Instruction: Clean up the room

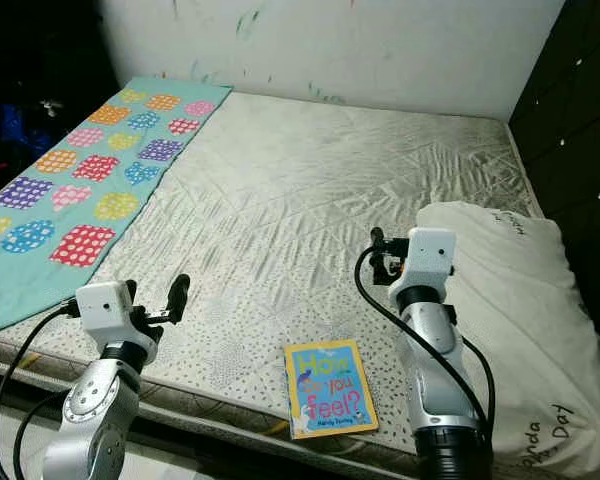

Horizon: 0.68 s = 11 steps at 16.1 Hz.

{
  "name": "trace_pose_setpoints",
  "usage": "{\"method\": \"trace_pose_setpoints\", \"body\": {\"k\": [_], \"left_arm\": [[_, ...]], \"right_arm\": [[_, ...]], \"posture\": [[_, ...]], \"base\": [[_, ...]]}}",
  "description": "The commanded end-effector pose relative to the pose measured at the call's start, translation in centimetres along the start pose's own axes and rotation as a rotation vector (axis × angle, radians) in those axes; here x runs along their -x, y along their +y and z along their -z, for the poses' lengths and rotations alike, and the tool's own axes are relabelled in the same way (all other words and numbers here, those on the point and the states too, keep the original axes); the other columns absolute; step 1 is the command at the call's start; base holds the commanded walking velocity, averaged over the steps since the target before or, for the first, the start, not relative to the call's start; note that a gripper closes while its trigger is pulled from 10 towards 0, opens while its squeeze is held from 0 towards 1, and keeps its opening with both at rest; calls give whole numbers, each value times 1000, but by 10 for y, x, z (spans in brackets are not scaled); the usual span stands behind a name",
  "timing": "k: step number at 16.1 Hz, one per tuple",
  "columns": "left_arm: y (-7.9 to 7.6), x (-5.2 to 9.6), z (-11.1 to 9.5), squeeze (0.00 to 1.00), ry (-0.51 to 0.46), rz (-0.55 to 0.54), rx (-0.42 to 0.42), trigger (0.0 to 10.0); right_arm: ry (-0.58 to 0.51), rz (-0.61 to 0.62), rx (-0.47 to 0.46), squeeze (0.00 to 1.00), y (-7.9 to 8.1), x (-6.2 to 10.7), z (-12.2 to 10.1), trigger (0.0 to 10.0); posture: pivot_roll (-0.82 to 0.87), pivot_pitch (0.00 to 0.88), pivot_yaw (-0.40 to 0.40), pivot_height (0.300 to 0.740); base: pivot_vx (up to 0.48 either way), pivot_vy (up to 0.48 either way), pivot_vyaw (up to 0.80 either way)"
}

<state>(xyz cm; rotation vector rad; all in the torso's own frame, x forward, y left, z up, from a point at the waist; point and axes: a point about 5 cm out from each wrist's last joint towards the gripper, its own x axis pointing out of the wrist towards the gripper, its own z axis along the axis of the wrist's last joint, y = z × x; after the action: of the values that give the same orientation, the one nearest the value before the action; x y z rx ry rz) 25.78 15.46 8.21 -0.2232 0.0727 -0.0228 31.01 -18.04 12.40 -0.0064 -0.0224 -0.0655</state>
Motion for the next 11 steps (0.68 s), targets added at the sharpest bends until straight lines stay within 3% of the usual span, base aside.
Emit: {"method": "trace_pose_setpoints", "body": {"k": [1,11], "left_arm": [[-2,-1,-3,0,-10,-1,-14,10000],[-12,-4,-3,0,-17,33,2,10000]], "right_arm": [[0,13,8,1000,-2,-1,-2,10000],[-9,43,15,1000,-6,-3,-4,10000]], "posture": [[-49,0,18,740],[-51,0,20,740]], "base": [[0,0,0],[0,0,0]]}}
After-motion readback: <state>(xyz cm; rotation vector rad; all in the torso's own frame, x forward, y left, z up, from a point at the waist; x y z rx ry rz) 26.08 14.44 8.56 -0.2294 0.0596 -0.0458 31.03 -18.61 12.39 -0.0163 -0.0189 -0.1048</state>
